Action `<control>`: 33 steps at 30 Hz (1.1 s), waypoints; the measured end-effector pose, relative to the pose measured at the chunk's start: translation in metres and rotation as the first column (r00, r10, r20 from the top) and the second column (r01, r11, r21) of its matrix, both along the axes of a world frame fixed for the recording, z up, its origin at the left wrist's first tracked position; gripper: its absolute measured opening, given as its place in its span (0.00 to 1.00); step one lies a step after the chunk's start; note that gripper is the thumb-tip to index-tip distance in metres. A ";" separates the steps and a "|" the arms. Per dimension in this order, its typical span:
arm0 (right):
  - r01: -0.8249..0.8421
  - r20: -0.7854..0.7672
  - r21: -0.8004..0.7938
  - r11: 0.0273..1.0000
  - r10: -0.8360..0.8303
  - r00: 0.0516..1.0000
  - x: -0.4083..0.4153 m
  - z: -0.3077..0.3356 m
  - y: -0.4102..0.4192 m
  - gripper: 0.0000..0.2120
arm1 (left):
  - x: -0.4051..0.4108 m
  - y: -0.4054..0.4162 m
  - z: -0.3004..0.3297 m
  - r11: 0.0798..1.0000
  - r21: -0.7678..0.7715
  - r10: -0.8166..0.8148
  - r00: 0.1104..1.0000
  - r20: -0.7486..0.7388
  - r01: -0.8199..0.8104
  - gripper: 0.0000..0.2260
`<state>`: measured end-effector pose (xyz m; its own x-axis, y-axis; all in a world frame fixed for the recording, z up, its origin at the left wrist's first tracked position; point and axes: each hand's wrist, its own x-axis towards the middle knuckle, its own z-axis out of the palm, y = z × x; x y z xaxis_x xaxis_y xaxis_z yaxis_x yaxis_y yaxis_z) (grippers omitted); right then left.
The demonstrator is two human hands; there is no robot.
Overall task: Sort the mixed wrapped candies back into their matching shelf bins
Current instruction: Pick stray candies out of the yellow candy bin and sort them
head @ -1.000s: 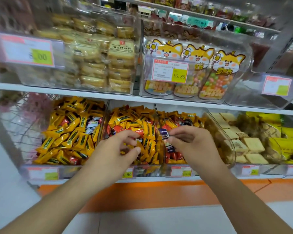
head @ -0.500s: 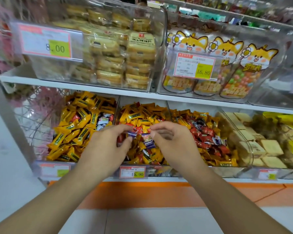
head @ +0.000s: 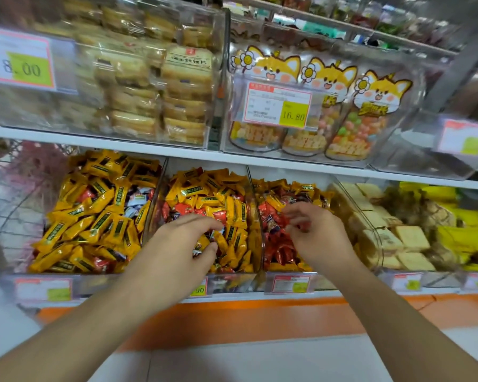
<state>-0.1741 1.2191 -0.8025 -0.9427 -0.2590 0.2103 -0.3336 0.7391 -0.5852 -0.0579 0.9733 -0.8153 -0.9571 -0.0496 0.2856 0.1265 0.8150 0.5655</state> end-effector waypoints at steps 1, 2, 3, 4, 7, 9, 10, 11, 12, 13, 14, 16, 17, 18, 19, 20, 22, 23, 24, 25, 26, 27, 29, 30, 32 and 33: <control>-0.048 0.019 0.042 0.998 0.047 0.999 -0.002 -0.003 -0.002 0.17 | -0.002 0.003 -0.001 1.000 0.007 -0.004 1.000 -0.005 0.004 0.15; -0.098 0.036 0.090 0.991 0.095 0.995 -0.004 -0.006 -0.006 0.19 | -0.004 0.005 -0.002 1.000 0.009 -0.007 1.000 -0.008 0.007 0.15; -0.144 0.037 0.141 0.979 0.140 0.989 -0.007 -0.010 -0.008 0.22 | -0.006 0.007 -0.003 1.000 0.007 -0.008 1.000 -0.008 0.008 0.15; -0.175 0.032 0.187 0.967 0.172 0.985 -0.012 -0.015 -0.011 0.25 | -0.007 0.009 -0.004 1.000 0.003 -0.009 1.000 -0.003 0.009 0.15; -0.176 0.013 0.286 0.942 0.180 0.984 -0.023 -0.023 -0.012 0.24 | -0.008 0.010 -0.005 1.000 0.002 -0.017 1.000 0.017 0.017 0.14; -0.143 -0.030 0.309 0.940 0.159 0.987 -0.027 -0.026 -0.010 0.19 | -0.007 0.010 -0.006 1.000 0.006 -0.015 1.000 0.022 0.015 0.13; -0.122 -0.057 0.296 0.947 0.145 0.988 -0.028 -0.027 -0.009 0.17 | -0.007 0.009 -0.006 1.000 0.011 -0.014 1.000 0.027 0.014 0.13; -0.106 -0.081 0.277 0.955 0.133 0.988 -0.027 -0.026 -0.007 0.15 | -0.007 0.008 -0.007 1.000 0.015 -0.015 0.999 0.032 0.014 0.13; -0.094 -0.102 0.257 0.962 0.124 0.987 -0.025 -0.024 -0.006 0.13 | -0.006 0.008 -0.007 1.000 0.019 -0.016 0.999 0.035 0.015 0.13; -0.083 -0.118 0.236 0.968 0.113 0.986 -0.024 -0.022 -0.005 0.13 | -0.005 0.008 -0.007 1.000 0.024 -0.016 0.999 0.037 0.015 0.12; -0.071 -0.129 0.211 0.975 0.099 0.987 -0.021 -0.019 -0.004 0.13 | -0.004 0.009 -0.006 0.999 0.029 -0.014 0.999 0.039 0.013 0.12; -0.046 -0.160 0.161 0.986 0.072 0.984 -0.015 -0.012 -0.002 0.11 | -0.002 0.010 -0.005 0.999 0.038 -0.007 0.999 0.041 0.005 0.11; -0.036 -0.182 0.140 0.989 0.062 0.981 -0.011 -0.007 -0.003 0.10 | -0.001 0.010 -0.004 0.999 0.041 -0.003 0.999 0.039 0.002 0.11; -0.028 -0.193 0.114 0.993 0.049 0.980 -0.005 -0.002 -0.005 0.10 | 0.001 0.010 -0.003 0.999 0.043 0.001 0.999 0.035 -0.002 0.10; -0.023 -0.186 0.071 0.997 0.036 0.982 0.001 0.003 -0.008 0.09 | 0.002 0.009 -0.002 0.999 0.046 0.006 1.000 0.031 -0.007 0.10; -0.026 -0.164 0.015 1.000 0.028 0.986 0.008 0.007 -0.012 0.09 | 0.003 0.009 -0.001 0.999 0.050 0.014 1.000 0.025 -0.015 0.10; -0.065 -0.107 -0.082 0.995 0.056 0.993 0.022 0.015 -0.024 0.08 | 0.004 0.006 0.002 0.998 0.058 0.038 0.999 0.016 -0.039 0.10; -0.098 -0.078 -0.110 0.989 0.090 0.993 0.027 0.016 -0.031 0.09 | 0.005 0.005 0.004 0.997 0.058 0.052 0.999 0.012 -0.053 0.10; -0.137 -0.036 -0.126 0.982 0.133 0.990 0.031 0.016 -0.038 0.12 | 0.005 0.003 0.004 0.996 0.055 0.065 0.998 0.011 -0.066 0.11; -0.181 0.006 -0.120 0.976 0.183 0.983 0.034 0.015 -0.044 0.16 | 0.005 0.002 0.004 0.996 0.052 0.075 0.997 0.011 -0.075 0.11; -0.224 0.028 -0.087 0.971 0.227 0.974 0.035 0.013 -0.048 0.21 | 0.005 0.001 0.004 0.996 0.047 0.078 0.997 0.012 -0.079 0.12; -0.256 0.031 -0.042 0.966 0.257 0.966 0.035 0.010 -0.051 0.25 | 0.006 0.000 0.003 0.997 0.037 0.074 0.997 0.012 -0.075 0.13; -0.263 0.011 -0.004 0.965 0.263 0.965 0.032 0.008 -0.049 0.26 | 0.007 0.001 0.003 0.999 0.018 0.047 0.999 0.016 -0.047 0.14; -0.235 0.003 -0.023 0.972 0.235 0.972 0.028 0.008 -0.044 0.24 | 0.007 0.002 0.003 0.999 0.011 0.030 0.999 0.022 -0.030 0.15; -0.141 -0.008 -0.048 0.989 0.140 0.990 0.017 0.008 -0.028 0.20 | 0.005 0.004 0.002 1.000 -0.011 -0.009 0.999 0.041 0.009 0.18; -0.090 -0.021 -0.035 0.995 0.090 0.996 0.010 0.008 -0.018 0.18 | 0.003 0.007 0.002 0.999 -0.026 -0.030 0.998 0.051 0.032 0.20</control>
